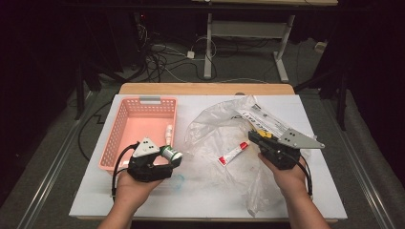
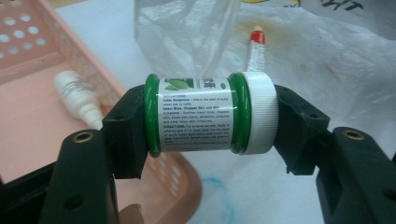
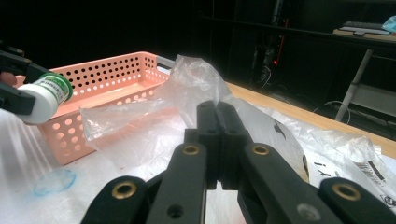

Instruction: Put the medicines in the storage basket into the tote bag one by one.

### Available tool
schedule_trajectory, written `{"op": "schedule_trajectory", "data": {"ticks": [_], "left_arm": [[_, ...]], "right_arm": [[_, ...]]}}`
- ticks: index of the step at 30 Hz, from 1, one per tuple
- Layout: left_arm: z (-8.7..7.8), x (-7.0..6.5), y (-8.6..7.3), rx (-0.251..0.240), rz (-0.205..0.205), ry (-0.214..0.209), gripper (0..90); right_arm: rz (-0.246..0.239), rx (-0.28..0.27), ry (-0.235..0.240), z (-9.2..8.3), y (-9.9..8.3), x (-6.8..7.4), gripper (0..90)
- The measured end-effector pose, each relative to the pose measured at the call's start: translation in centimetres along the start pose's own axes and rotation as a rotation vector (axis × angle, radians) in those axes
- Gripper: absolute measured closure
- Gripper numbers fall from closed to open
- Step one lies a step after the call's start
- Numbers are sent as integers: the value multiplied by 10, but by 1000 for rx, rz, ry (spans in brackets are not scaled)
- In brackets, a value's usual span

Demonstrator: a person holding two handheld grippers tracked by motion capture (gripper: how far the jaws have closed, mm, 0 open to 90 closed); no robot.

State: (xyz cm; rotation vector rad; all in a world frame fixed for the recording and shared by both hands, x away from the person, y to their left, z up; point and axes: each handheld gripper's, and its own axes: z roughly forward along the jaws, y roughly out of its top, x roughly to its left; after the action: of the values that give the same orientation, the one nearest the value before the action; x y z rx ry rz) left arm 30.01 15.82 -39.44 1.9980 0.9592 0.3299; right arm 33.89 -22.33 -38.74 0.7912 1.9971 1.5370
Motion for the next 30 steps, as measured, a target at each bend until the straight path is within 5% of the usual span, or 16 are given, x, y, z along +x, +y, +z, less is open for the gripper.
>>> {"op": "schedule_trajectory", "data": {"ticks": [15,30], "left_arm": [[18,-35,-1,32,76,-76,352],[42,-49,-6,72,114,-102,352]], "right_arm": [[0,0,0,-1,0,0,900],[-2,3,1,0,-1,2,900]]}}
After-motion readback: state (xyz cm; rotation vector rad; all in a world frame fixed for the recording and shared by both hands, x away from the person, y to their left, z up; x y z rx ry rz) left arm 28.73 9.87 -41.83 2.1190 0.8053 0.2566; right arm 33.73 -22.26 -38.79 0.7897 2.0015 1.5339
